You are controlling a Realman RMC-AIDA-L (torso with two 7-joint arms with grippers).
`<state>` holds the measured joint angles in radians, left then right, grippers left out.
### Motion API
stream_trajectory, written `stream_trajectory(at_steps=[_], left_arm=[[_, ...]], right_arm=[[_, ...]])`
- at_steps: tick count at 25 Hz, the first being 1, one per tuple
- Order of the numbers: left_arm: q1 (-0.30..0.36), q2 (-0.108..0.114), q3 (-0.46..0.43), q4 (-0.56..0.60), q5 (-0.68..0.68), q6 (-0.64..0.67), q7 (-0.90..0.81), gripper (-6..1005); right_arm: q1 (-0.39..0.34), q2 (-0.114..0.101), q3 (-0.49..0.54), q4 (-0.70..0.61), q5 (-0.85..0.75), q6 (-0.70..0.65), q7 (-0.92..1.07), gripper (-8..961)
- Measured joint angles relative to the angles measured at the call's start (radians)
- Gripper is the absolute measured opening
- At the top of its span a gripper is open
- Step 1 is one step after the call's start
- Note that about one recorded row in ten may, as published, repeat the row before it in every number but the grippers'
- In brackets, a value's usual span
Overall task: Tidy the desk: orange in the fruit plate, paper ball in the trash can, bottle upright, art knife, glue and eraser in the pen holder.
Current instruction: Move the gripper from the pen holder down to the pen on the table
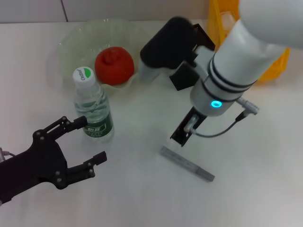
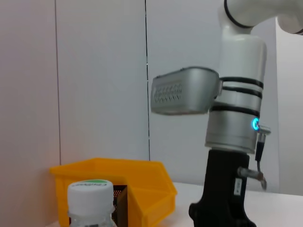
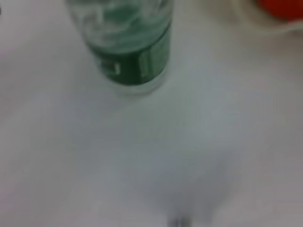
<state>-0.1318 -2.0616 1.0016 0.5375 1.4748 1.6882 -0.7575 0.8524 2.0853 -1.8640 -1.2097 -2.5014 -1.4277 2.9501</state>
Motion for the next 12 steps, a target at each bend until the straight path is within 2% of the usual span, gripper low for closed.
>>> stream_trajectory(at_steps=[5,12], left_arm=[[-0.002,0.0,-0.001,0.004,-0.002,0.001,-0.001,860],[-0.015,0.0,-0.002,0.001,-0.002,0.001,-0.002,860]], right_arm=[[-0.021,0.0,0.02,-0.025,0.0,-0.014,-0.02,99],[-0.017,0.006,-0.058,-0.01,0.006,-0.028,-0.017,136]])
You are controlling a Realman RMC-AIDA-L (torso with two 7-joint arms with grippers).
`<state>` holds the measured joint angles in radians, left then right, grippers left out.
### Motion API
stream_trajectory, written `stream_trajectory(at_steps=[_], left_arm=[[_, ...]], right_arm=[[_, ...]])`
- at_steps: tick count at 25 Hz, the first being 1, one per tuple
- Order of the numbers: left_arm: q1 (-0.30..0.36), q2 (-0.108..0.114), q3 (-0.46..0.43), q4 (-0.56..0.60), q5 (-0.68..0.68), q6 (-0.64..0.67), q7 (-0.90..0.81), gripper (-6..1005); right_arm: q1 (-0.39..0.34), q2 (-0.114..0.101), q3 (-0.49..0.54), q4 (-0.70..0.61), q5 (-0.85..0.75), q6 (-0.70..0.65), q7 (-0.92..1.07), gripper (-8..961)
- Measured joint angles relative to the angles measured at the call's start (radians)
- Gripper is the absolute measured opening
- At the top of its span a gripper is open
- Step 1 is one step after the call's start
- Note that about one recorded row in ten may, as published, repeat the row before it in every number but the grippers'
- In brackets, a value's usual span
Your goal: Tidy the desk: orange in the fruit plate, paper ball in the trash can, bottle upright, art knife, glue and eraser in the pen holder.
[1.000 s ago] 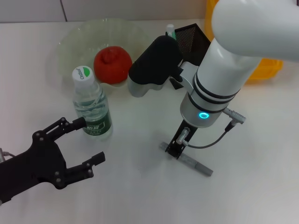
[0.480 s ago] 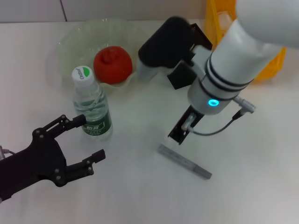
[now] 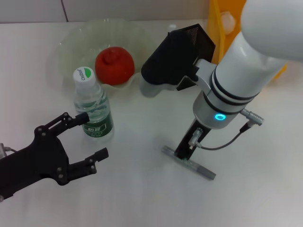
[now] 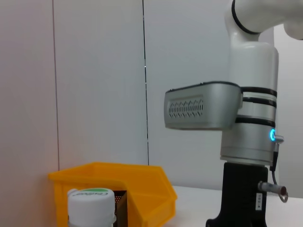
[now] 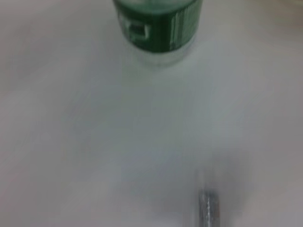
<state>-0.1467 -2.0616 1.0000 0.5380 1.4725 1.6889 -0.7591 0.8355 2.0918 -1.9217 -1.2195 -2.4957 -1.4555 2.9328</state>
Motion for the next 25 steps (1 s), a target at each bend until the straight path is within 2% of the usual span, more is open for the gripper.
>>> stream_trajectory(at_steps=[4,7,12,19,25], left_arm=[[-0.002,0.0,0.0,-0.001,0.001,0.0,0.0,860],[-0.002,0.0,0.0,-0.002,0.001,0.0,0.0,860],[-0.002,-0.001,0.0,-0.004,0.004,0.0,0.0,860],[-0.002,-0.002,0.0,-0.004,0.005,-0.001,0.0,860],[-0.002,-0.003,0.0,-0.004,0.006,0.0,0.0,860]], right_arm=[[0.004,0.0,-0.014,0.021,0.005,0.013,0.002,158],[0.005,0.001,-0.023,0.036,0.026,0.026,0.002,376],[0.011,0.001,-0.058,0.057,0.038,0.046,0.002,502],[0.041,0.001,-0.086,0.115,0.061,0.051,0.002,392],[0.029,0.0,-0.094,0.075,0.051,0.052,0.004,276]])
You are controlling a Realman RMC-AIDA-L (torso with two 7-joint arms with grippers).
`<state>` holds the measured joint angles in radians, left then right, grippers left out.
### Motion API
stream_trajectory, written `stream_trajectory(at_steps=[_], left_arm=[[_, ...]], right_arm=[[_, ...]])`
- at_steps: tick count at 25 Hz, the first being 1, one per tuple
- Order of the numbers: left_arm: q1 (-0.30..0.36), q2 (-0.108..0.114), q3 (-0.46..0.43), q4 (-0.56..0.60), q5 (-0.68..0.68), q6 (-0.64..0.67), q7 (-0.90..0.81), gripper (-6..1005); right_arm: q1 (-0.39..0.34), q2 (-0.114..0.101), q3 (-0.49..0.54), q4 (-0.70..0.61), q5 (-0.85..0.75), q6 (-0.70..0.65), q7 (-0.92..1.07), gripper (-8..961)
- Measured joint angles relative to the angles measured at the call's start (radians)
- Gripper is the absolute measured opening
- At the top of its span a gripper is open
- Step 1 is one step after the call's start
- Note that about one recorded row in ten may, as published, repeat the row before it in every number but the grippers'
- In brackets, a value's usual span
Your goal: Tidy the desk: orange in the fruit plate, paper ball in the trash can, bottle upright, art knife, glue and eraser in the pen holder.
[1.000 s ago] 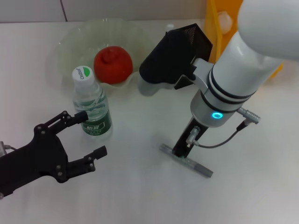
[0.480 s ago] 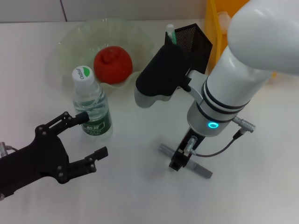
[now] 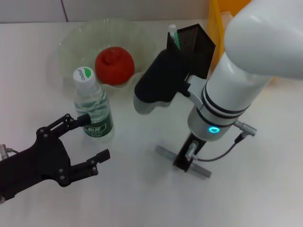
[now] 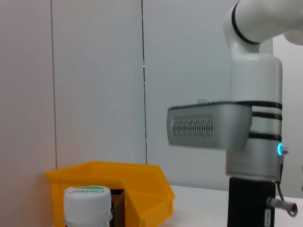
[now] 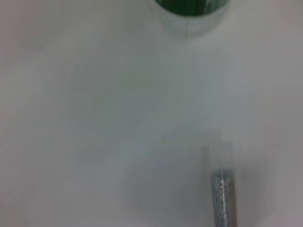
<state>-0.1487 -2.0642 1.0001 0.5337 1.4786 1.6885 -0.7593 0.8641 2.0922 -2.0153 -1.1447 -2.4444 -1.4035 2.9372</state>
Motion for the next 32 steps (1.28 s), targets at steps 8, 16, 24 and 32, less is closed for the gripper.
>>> stream_trajectory(at_steps=[8,16,24,32], left_arm=[[0.0,0.0,0.001,0.0,0.0,0.001,0.0,861],[-0.001,-0.002,0.009,0.0,0.002,0.002,0.0,861],[-0.023,-0.004,0.011,-0.024,0.002,0.001,0.003,861],[-0.052,-0.004,0.012,-0.04,0.002,0.002,0.004,861]], right_arm=[[-0.236,-0.006,0.291,-0.382,-0.109,0.029,-0.05,150],[-0.553,-0.006,0.56,-0.368,0.52,0.592,-0.81,137],[-0.486,-0.011,0.577,0.305,1.586,0.456,-1.995,136],[-0.305,-0.011,0.648,0.712,1.71,0.377,-2.218,135]])
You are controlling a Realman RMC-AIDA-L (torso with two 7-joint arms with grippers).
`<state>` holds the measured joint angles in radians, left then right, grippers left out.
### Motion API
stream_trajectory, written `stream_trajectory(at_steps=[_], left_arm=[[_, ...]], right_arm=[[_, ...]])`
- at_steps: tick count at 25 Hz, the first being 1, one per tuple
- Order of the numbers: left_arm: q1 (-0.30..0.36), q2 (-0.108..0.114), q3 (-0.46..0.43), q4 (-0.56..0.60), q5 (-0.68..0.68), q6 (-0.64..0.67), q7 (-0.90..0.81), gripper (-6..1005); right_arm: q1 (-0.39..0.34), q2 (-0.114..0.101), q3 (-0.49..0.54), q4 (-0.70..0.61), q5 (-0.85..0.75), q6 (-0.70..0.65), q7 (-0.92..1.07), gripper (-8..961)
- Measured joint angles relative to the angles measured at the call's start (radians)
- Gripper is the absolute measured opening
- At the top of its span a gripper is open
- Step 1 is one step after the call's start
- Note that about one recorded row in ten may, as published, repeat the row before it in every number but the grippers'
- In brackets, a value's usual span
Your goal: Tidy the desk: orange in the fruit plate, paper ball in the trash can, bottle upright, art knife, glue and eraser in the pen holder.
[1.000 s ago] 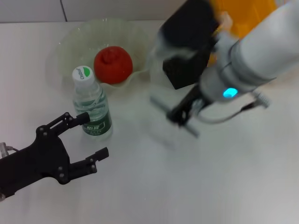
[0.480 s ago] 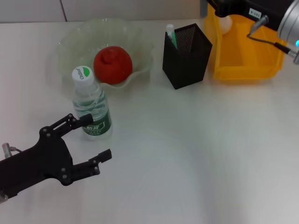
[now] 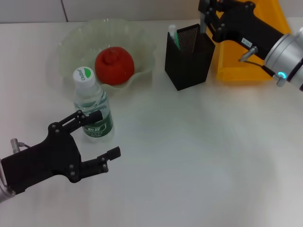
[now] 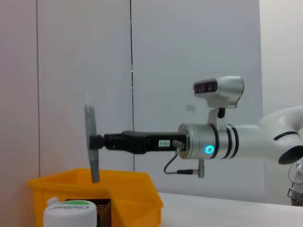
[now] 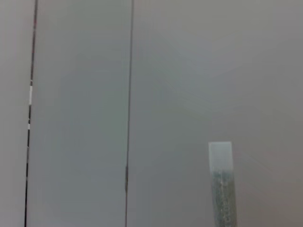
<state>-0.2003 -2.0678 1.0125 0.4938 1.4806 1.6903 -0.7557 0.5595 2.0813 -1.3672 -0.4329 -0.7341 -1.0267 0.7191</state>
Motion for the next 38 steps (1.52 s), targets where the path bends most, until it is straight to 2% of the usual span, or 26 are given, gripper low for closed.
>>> stream_trajectory(at_steps=[4,11,16,18,19,20,21,22,23,25,26,27,28,29,30,31,34,38], left_arm=[[0.0,0.0,0.003,-0.001,0.001,0.0,0.001,861],[-0.001,0.0,0.004,-0.001,0.001,0.004,0.003,861],[-0.006,0.0,0.008,-0.001,0.001,0.009,-0.002,861],[-0.011,0.001,0.019,-0.001,0.001,0.01,-0.003,861],[-0.013,0.001,0.024,-0.001,0.001,0.011,-0.003,861],[-0.017,0.001,0.03,-0.001,0.001,0.014,-0.006,861],[-0.017,0.001,0.03,-0.001,0.001,0.014,-0.006,861],[-0.021,0.002,0.033,-0.001,0.001,0.015,-0.011,861],[-0.031,0.002,0.039,0.002,0.008,0.021,-0.039,861],[-0.039,0.004,0.041,0.006,0.023,0.022,-0.066,861],[-0.039,0.004,0.041,0.006,0.023,0.022,-0.066,861],[-0.047,0.005,0.041,0.008,0.037,0.022,-0.081,861],[-0.069,0.008,0.036,0.009,0.084,0.022,-0.124,861],[-0.082,0.008,0.034,0.009,0.111,0.021,-0.147,861],[-0.082,0.008,0.034,0.009,0.111,0.021,-0.147,861],[-0.082,0.008,0.034,0.009,0.111,0.021,-0.147,861],[-0.118,0.006,0.033,0.009,0.189,0.011,-0.196,861],[-0.128,0.005,0.038,0.008,0.195,0.006,-0.205,861]], right_arm=[[0.043,-0.002,0.005,0.072,-0.004,0.002,0.017,136],[0.029,0.002,0.002,0.082,-0.019,0.005,0.021,140],[0.004,0.002,-0.006,0.076,-0.026,-0.031,0.034,424],[-0.029,0.0,-0.01,0.055,-0.038,-0.081,0.051,522],[-0.087,-0.006,-0.008,0.001,-0.077,-0.164,0.115,571],[-0.087,-0.006,-0.008,0.001,-0.077,-0.164,0.115,589],[-0.157,-0.023,-0.001,-0.078,-0.157,-0.246,0.226,608],[-0.193,-0.034,0.006,-0.122,-0.209,-0.288,0.292,626],[-0.193,-0.034,0.006,-0.122,-0.209,-0.288,0.292,644],[-0.25,-0.061,0.034,-0.194,-0.348,-0.388,0.394,681],[-0.292,-0.081,0.102,-0.238,-0.522,-0.51,0.443,699],[-0.292,-0.081,0.102,-0.238,-0.522,-0.51,0.443,718],[-0.305,-0.087,0.152,-0.247,-0.61,-0.566,0.446,736],[-0.32,-0.088,0.256,-0.25,-0.766,-0.653,0.442,754],[-0.32,-0.088,0.256,-0.25,-0.766,-0.653,0.442,773],[-0.329,-0.083,0.342,-0.248,-0.899,-0.717,0.42,791],[-0.333,-0.075,0.387,-0.24,-0.979,-0.76,0.385,819],[-0.334,-0.058,0.39,-0.24,-1.024,-0.757,0.378,838]])
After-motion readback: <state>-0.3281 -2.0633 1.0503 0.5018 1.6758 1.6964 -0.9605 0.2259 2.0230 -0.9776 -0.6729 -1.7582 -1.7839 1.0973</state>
